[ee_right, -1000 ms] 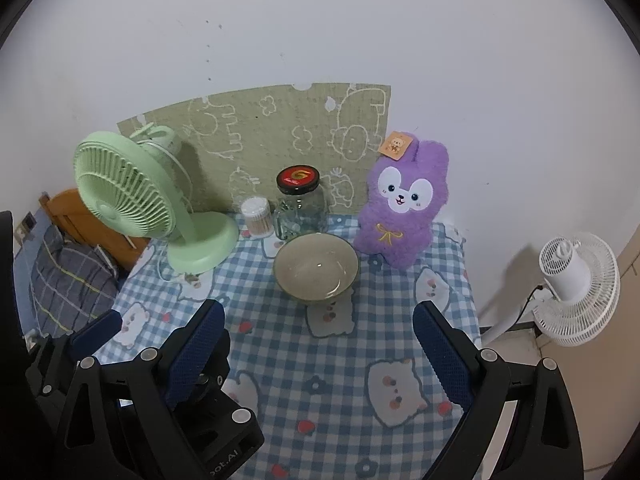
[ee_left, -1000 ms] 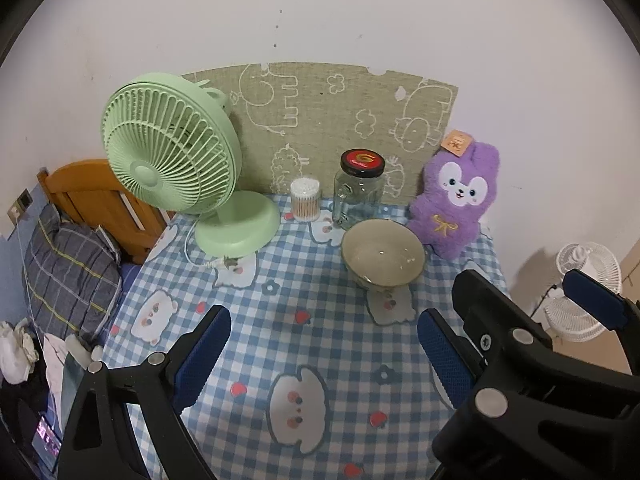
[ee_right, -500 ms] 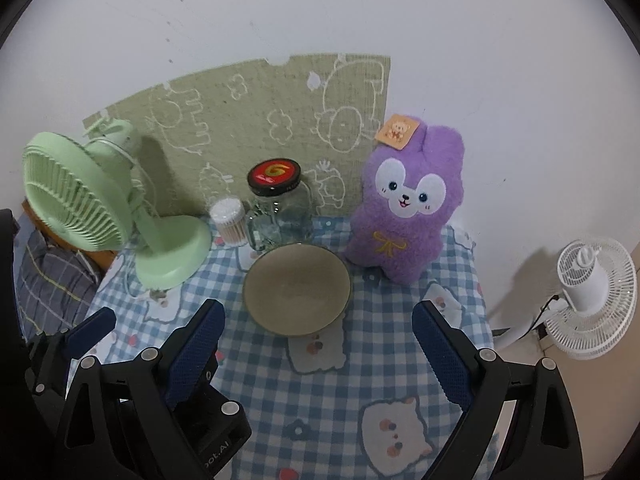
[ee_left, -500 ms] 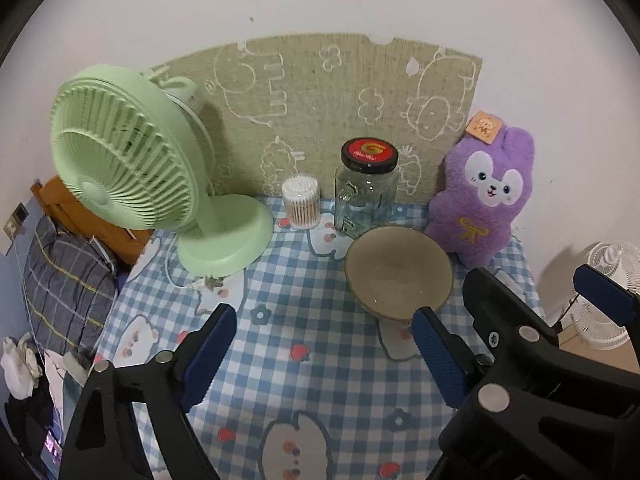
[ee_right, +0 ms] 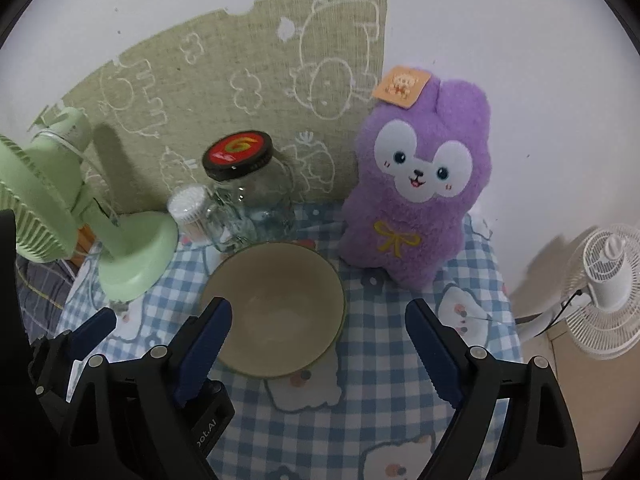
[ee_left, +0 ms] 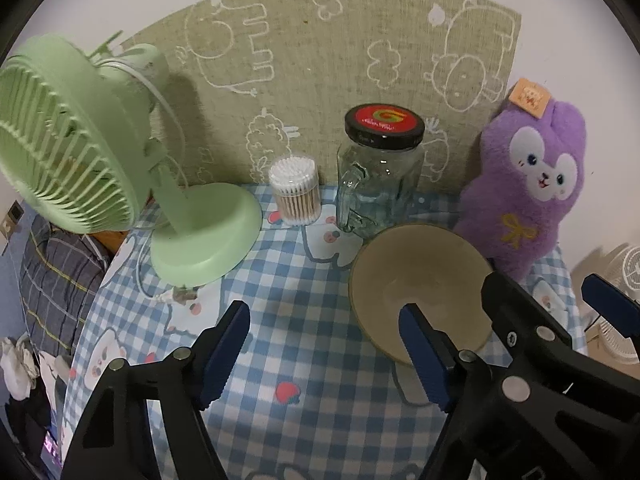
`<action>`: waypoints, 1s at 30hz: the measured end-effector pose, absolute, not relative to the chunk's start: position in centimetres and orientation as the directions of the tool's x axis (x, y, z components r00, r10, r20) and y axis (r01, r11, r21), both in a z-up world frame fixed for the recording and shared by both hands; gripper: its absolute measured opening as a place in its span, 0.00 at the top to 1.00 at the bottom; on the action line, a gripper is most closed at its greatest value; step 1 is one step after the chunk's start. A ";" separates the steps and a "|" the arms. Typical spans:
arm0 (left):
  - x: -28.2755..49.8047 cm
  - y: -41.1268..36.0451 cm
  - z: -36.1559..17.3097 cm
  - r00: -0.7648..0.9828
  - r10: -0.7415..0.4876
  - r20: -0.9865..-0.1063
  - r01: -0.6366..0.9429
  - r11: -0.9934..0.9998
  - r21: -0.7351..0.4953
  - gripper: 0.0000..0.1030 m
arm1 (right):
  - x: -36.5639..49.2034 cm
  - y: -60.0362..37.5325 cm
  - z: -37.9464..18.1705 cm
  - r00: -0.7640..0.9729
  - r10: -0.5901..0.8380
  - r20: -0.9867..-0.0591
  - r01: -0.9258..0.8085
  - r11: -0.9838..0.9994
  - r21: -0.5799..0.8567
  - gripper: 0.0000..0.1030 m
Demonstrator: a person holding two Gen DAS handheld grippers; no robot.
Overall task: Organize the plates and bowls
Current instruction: 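Move both tools toward the small patterned bowl by the plush toy, then close both tools on the rim of the small patterned bowl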
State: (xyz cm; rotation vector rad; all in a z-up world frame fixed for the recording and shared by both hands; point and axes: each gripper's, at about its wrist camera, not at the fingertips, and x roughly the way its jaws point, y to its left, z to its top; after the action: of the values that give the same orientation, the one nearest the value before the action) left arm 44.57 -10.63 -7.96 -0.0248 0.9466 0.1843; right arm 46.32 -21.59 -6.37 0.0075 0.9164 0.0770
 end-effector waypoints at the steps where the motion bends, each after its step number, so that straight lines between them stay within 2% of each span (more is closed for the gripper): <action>1: 44.8 -10.7 -8.3 0.569 0.150 -0.809 -0.169 0.984 0.064 0.25 | 46.7 -21.6 -6.8 0.603 0.067 -0.795 -0.064 0.997 0.036 0.16; 4: 45.7 -11.1 -9.5 0.549 0.147 -0.823 -0.163 0.984 0.067 0.31 | 47.6 -21.8 -7.7 0.593 0.069 -0.802 -0.059 0.997 0.042 0.18; 13: 48.3 -12.1 -11.3 0.534 0.137 -0.835 -0.136 0.988 0.075 0.36 | 49.9 -23.0 -9.8 0.575 0.055 -0.816 -0.019 0.998 0.054 0.24; 16: 48.9 -12.2 -11.8 0.530 0.149 -0.835 -0.135 0.987 0.091 0.38 | 50.5 -23.1 -10.6 0.564 0.056 -0.824 -0.012 0.998 0.059 0.30; 20: 49.6 -12.0 -12.8 0.512 0.145 -0.847 -0.136 0.987 0.087 0.46 | 51.1 -23.1 -11.7 0.549 0.052 -0.834 -0.004 0.998 0.059 0.34; 22: 49.8 -12.0 -13.2 0.505 0.144 -0.851 -0.136 0.987 0.087 0.52 | 51.3 -23.1 -12.2 0.534 0.051 -0.844 -0.004 0.998 0.059 0.42; 27: 50.3 -11.7 -14.3 0.481 0.129 -0.867 -0.131 0.989 0.075 0.63 | 51.6 -22.9 -13.2 0.520 0.062 -0.852 -0.010 0.998 0.066 0.43; 30: 50.4 -11.8 -14.6 0.478 0.124 -0.870 -0.120 0.990 0.075 0.70 | 51.9 -22.6 -13.7 0.507 0.063 -0.859 -0.019 0.998 0.063 0.54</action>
State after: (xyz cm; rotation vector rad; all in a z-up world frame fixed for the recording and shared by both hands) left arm 50.37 -11.85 -14.57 0.0037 1.0623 0.1491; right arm 51.94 -22.55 -13.72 0.0473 1.0377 0.0495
